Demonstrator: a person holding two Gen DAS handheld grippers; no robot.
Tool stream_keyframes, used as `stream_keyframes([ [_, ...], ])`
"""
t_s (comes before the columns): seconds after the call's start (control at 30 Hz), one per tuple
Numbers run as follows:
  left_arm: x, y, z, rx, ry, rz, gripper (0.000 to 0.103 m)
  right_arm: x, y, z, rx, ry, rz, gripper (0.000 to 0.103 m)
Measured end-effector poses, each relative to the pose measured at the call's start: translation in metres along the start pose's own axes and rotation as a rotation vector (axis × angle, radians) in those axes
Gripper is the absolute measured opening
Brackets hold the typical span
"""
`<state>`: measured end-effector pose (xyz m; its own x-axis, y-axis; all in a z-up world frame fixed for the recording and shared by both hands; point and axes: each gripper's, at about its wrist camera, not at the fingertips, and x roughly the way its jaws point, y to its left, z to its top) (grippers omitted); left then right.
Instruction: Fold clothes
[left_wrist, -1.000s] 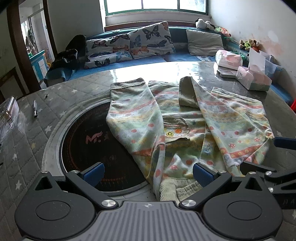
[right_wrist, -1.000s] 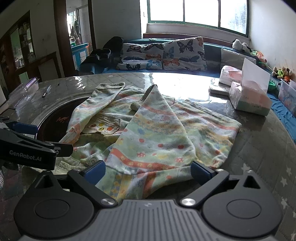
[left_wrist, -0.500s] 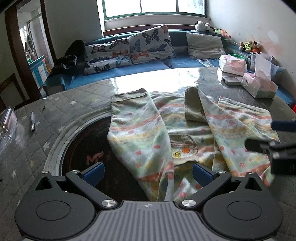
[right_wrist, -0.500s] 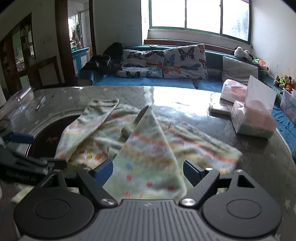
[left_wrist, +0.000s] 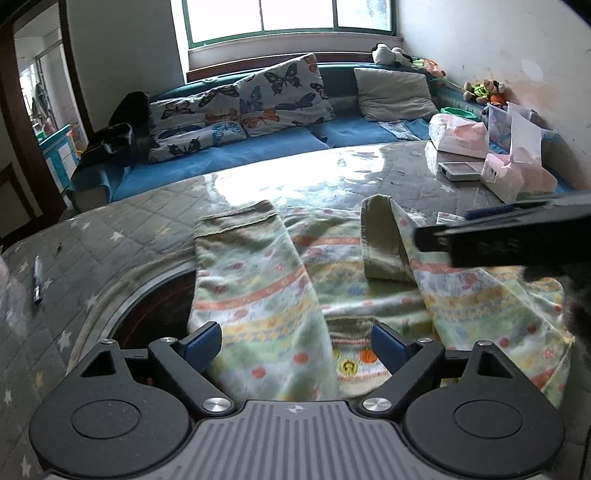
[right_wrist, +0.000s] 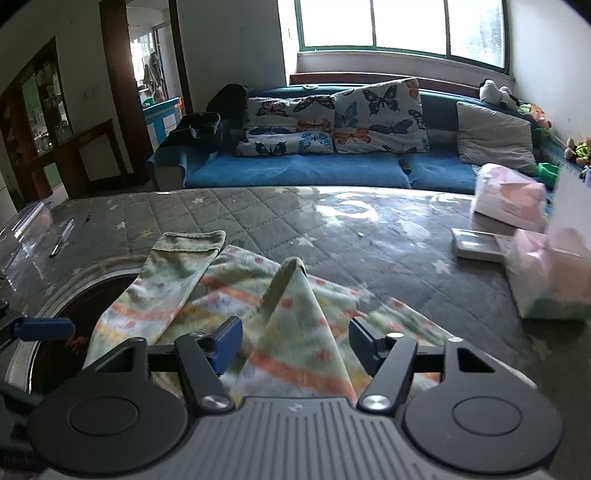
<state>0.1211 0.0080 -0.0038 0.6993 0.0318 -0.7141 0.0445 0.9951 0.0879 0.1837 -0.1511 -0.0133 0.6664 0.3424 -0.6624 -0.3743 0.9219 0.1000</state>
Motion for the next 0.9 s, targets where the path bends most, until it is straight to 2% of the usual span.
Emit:
stream_keyframes([
  [0.23, 0.024, 0.005, 0.009, -0.001, 0.016, -0.001, 0.077, 0.043, -0.004, 0.013, 0.016, 0.048, -0.02, 0.054],
  [0.3, 0.03, 0.006, 0.009, -0.002, 0.026, -0.004, 0.072, 0.053, -0.006, 0.015, 0.019, 0.068, -0.018, 0.046],
  [0.47, 0.04, 0.01, 0.007, -0.013, 0.043, -0.016, 0.053, 0.055, -0.011, 0.011, 0.033, 0.087, 0.0, 0.012],
  [0.53, 0.041, 0.012, 0.006, -0.018, 0.047, -0.024, 0.039, 0.048, -0.013, 0.009, 0.036, 0.074, 0.004, 0.007],
  [0.73, 0.035, 0.022, 0.003, -0.052, 0.028, -0.015, 0.011, 0.005, -0.022, 0.006, 0.047, -0.012, -0.025, 0.005],
  [0.9, 0.017, 0.034, 0.0, -0.093, -0.008, 0.013, 0.004, -0.048, -0.043, -0.004, 0.095, -0.092, -0.055, 0.005],
])
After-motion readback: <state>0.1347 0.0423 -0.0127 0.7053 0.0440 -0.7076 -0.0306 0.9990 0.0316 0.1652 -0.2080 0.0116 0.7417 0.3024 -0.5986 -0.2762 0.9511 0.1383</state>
